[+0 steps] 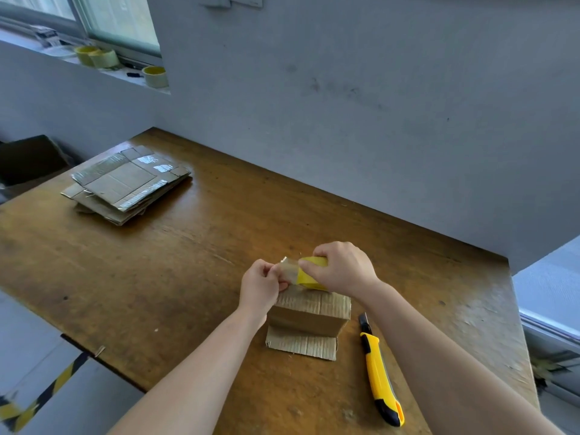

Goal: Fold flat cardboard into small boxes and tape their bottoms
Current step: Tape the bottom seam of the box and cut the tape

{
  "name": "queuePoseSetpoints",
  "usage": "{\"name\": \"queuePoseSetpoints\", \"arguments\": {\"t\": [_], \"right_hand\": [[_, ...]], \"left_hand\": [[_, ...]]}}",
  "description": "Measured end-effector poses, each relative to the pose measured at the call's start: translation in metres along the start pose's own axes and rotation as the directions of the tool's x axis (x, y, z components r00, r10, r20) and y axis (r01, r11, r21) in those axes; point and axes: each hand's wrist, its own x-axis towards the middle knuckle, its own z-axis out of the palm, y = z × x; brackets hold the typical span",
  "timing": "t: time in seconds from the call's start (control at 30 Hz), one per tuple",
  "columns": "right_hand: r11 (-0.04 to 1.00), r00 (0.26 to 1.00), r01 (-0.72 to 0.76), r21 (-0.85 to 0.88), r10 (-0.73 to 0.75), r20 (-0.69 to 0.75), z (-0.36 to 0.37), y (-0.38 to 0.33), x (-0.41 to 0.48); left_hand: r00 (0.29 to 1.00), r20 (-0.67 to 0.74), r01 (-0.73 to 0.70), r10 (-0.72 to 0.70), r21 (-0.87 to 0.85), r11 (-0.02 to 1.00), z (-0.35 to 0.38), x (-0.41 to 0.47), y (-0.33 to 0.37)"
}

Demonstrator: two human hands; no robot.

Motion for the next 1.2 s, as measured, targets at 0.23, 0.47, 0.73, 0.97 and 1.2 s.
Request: {"name": "queuePoseSetpoints", "arguments": {"t": [0.23,0.47,0.73,0.97,1.2], "right_hand": [[0.994,0.989,0.028,0.102,-0.042,0.139,-0.006,0.000,-0.002],[0.998,0.987,-0.055,0.011,0.053,0.152,-0.007,-0.008,0.005],[0.986,0.999,0.023,-0.168,-0.017,0.033,-0.003,-0.022,0.000],[0.980,0.996,-0.039,-0.195,0.053,0.067,0.003,-0.015,-0.003],[0.989,0.999,-0.039,-0.143,0.040,0.007,0.011,-0.017,-0.002]], "left_hand": [[0.996,-0.016,0.083,-0.086,-0.163,0.983,-0.003,0.002,-0.001],[0.981,-0.108,0.124,-0.163,-0.298,0.946,-0.006,-0.002,-0.005],[0.965,-0.144,0.176,-0.218,-0.258,0.950,-0.007,-0.002,0.001],[0.970,-0.159,0.167,-0.182,-0.101,0.981,-0.007,-0.003,0.002],[0.953,-0.176,0.249,-0.247,-0.010,0.968,-0.009,0.004,-0.007]]}}
